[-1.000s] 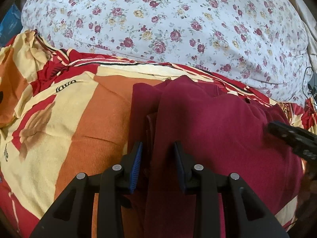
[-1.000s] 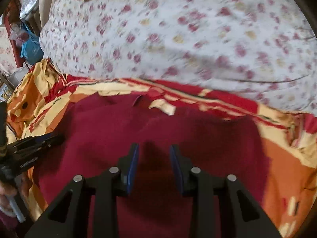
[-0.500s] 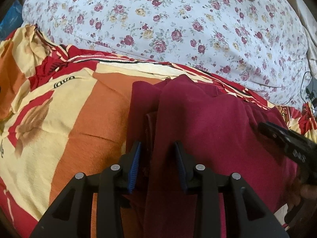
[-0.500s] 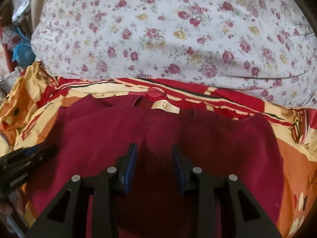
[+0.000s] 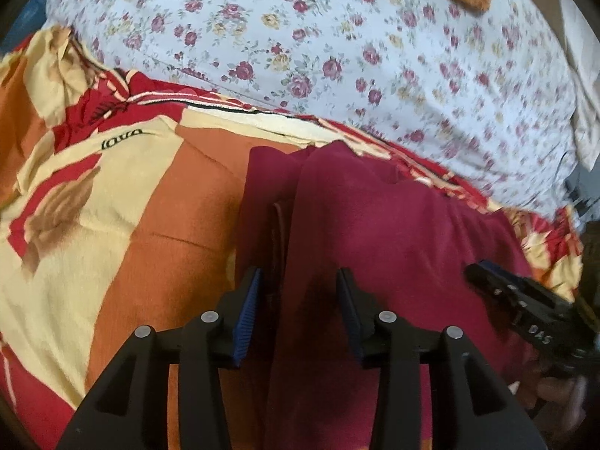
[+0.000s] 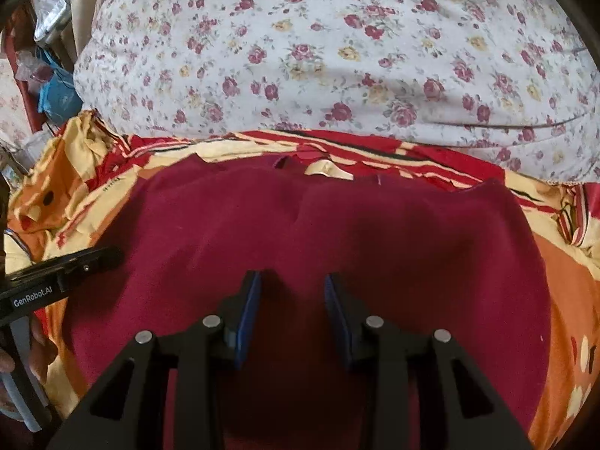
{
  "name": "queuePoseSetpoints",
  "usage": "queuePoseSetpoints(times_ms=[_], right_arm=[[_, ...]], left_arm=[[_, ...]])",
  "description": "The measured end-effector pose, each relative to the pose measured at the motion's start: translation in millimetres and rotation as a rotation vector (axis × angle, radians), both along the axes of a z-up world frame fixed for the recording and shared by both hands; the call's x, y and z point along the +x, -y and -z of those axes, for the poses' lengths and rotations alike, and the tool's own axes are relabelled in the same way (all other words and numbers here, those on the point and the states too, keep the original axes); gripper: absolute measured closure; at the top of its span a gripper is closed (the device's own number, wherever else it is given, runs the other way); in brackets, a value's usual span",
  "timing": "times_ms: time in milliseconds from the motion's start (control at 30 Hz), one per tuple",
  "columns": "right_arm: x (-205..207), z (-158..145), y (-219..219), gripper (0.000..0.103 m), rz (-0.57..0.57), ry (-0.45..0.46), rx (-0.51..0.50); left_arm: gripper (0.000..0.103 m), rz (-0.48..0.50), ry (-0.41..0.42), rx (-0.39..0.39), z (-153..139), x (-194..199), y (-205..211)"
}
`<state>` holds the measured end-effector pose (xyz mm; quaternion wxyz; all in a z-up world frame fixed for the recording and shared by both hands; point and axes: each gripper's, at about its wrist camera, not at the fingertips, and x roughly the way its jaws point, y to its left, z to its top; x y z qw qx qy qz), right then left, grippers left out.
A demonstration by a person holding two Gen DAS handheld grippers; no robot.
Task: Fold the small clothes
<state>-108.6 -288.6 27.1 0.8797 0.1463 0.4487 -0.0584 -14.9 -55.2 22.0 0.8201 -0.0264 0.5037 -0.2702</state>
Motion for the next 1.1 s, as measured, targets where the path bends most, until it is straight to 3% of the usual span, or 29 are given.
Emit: queuePoseSetpoints(times_ms=[100, 233, 300, 500, 667, 733, 800, 900, 967, 1100], right_arm=[[-2.4, -5.4, 1.3, 0.066, -0.004, 0.034, 0.005], [-0.8, -0.7, 6.6, 0.052, 0.009, 0.033, 0.031], [0.7, 5.2, 7.0, 0.052, 0.013, 0.018, 0.040], [1.1, 6.4, 1.7, 0.050, -0.008, 0.023, 0.003], [1.2, -2.1, 7.8, 0.050, 0.016, 0.060, -0.012], [6.0, -3.3, 7.6, 0.058, 0.009, 0.056, -0.031], [10.5, -1.1, 6.7, 0.069, -0.008, 0.046, -0.019], [15.1, 11.2, 3.2, 0.070, -0.030, 0.020, -0.010], [14.8, 15.7, 4.1, 0.070, -0.032, 0.034, -0.008], [13.1, 17.6, 11.0, 0.070, -0.016, 0.044, 0.041]], left_arm=[[0.061, -0.024, -0.040, -0.074, -4.4, -0.4, -16.9], [0.049, -0.103, -0.126, -0.217, -1.7, 7.9, -46.0], [0.045, -0.134, -0.143, -0.241, 1.5, 13.0, -51.0], [0.045, -0.109, -0.159, -0.120, 19.1, 20.3, -26.0], [0.041, -0.084, -0.107, -0.043, 19.6, 14.6, -4.8], [0.042, -0.070, -0.115, -0.044, 20.0, 14.9, -0.4], [0.049, -0.058, -0.121, -0.048, 20.4, 15.6, 3.8], [0.067, -0.066, -0.122, -0.046, 19.8, 16.8, 2.9], [0.085, -0.058, -0.138, -0.075, 17.8, 16.9, -0.3], [0.092, -0.027, -0.123, -0.080, 5.6, 10.5, 3.5]])
